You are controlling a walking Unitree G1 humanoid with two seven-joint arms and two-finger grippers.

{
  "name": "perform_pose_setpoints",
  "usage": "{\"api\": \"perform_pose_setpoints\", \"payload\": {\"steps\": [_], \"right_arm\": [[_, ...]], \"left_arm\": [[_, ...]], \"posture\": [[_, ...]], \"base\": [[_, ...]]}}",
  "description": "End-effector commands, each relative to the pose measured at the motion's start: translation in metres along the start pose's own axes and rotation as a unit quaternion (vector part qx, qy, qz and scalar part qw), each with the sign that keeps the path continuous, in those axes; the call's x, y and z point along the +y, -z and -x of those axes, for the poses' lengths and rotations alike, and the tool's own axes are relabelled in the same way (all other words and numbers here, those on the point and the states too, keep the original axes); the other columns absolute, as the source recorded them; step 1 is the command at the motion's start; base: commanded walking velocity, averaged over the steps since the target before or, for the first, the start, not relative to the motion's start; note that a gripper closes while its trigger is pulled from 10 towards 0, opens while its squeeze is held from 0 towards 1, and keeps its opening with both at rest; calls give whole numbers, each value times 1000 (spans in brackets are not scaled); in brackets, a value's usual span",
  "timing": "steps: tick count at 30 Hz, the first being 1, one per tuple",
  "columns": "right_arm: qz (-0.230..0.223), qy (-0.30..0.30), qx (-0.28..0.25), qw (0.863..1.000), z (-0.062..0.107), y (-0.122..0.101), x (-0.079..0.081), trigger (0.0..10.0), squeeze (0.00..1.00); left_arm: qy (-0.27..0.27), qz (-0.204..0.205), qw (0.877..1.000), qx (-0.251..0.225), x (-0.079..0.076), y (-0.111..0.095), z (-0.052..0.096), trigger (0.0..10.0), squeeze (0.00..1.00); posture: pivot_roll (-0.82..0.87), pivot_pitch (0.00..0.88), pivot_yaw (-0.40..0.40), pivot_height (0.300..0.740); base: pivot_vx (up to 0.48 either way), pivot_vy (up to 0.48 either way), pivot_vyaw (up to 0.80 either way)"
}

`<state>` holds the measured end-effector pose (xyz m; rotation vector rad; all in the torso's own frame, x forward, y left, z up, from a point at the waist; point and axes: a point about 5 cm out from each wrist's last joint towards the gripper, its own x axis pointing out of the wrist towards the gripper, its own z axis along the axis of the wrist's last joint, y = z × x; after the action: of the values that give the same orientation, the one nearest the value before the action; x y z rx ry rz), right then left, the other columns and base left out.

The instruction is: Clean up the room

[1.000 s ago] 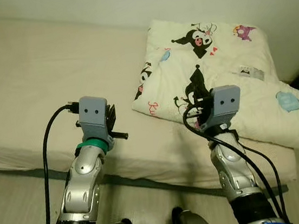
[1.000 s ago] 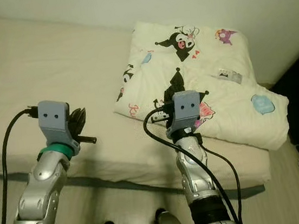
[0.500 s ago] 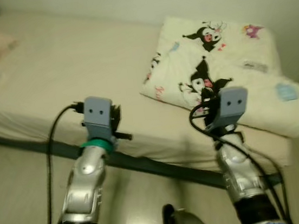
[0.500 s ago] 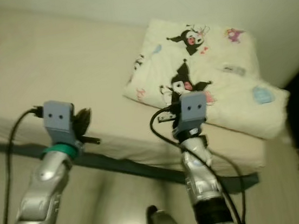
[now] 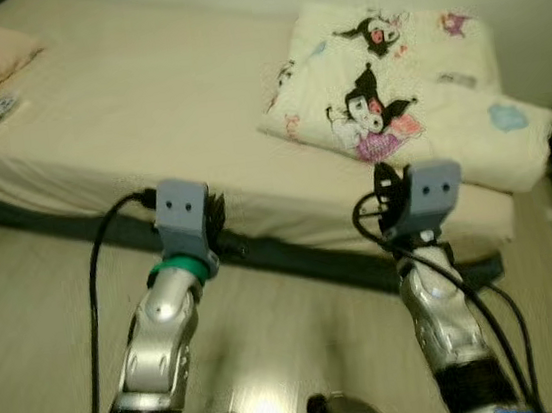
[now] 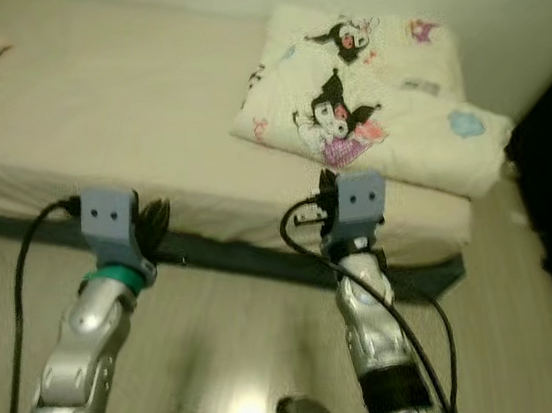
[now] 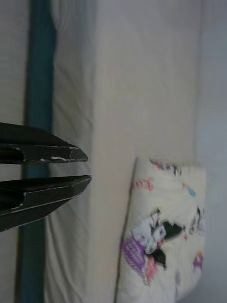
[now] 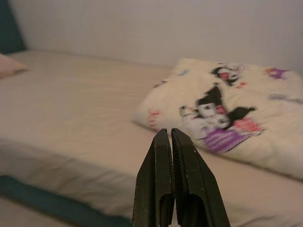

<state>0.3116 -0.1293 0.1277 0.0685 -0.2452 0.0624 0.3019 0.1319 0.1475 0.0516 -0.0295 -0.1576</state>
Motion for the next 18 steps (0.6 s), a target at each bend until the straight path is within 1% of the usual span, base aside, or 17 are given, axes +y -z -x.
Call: {"api": "perform_pose_setpoints", "payload": {"steps": [1, 15, 16, 18], "right_arm": [[-1, 10, 14, 1000, 2, 5, -7, 10000, 0], [-3, 15, 18, 1000, 1, 6, -8, 10000, 0], [-3, 15, 18, 1000, 1, 6, -8, 10000, 0], [-1, 16, 19, 1000, 1, 6, -9, 10000, 0]], "left_arm": [[8, 0, 1000, 14, -4, 6, 2, 10000, 0], [12, 0, 1000, 16, -5, 7, 3, 10000, 0], [12, -1, 1000, 16, -4, 7, 3, 10000, 0], [11, -1, 1000, 16, -4, 7, 3, 10000, 0]], "posture": [[-5, 89, -7, 740], [-7, 87, -10, 740], [-7, 87, -10, 740], [-7, 86, -11, 740]], "base": [[0, 0, -800], [0, 0, -800], [0, 0, -581], [0, 0, 0]]}}
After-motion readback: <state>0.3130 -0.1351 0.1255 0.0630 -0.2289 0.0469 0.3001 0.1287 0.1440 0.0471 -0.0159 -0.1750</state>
